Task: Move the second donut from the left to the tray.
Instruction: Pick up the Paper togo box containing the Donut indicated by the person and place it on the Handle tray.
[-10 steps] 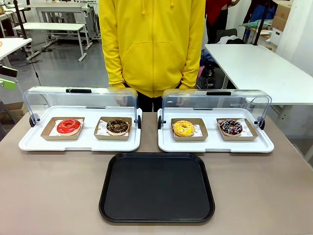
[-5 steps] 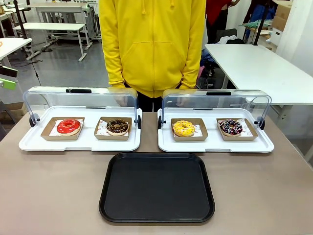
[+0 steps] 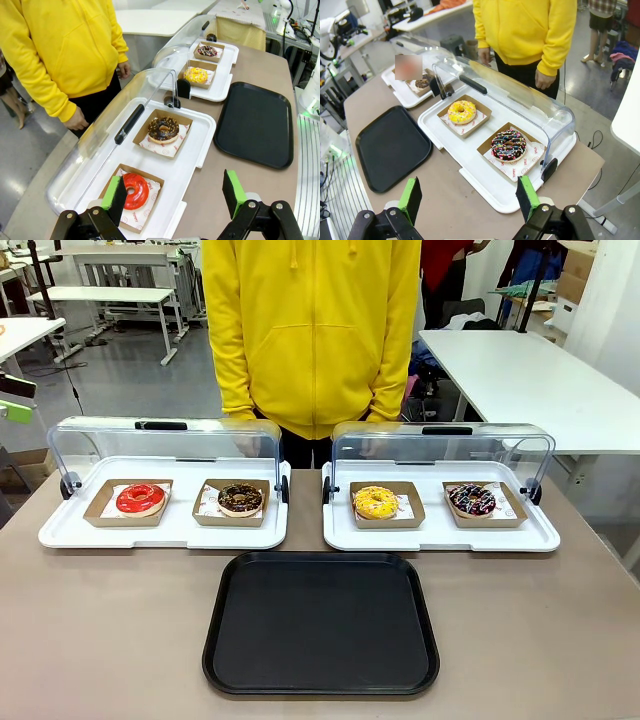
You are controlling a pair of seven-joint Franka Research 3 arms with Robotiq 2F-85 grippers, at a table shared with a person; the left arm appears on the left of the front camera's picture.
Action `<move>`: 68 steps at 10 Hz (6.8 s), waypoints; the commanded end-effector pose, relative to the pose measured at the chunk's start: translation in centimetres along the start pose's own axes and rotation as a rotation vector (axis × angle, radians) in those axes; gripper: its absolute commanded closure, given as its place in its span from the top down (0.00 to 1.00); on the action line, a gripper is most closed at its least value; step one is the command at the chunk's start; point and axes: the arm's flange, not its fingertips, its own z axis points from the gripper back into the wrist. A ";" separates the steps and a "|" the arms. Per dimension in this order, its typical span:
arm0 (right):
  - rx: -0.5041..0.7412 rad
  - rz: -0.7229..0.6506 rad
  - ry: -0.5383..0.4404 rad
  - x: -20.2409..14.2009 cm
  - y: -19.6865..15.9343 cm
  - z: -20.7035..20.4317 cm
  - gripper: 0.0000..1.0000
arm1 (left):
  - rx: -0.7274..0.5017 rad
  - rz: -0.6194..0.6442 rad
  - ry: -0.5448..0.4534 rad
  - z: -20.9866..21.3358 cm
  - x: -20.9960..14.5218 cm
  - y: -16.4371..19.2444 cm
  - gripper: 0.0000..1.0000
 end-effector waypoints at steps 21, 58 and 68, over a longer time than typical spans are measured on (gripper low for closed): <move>0.003 0.024 -0.029 0.3 -0.3 0.1 1.00 | 0.000 -0.001 -0.020 -0.1 0.3 0.2 1.00; 0.003 0.024 -0.029 0.3 -0.3 0.1 1.00 | -0.218 -0.463 0.804 -31.7 5.0 -5.6 1.00; 0.003 0.024 -0.029 0.3 -0.3 0.1 1.00 | -0.200 -0.472 0.888 -36.3 1.2 -2.0 1.00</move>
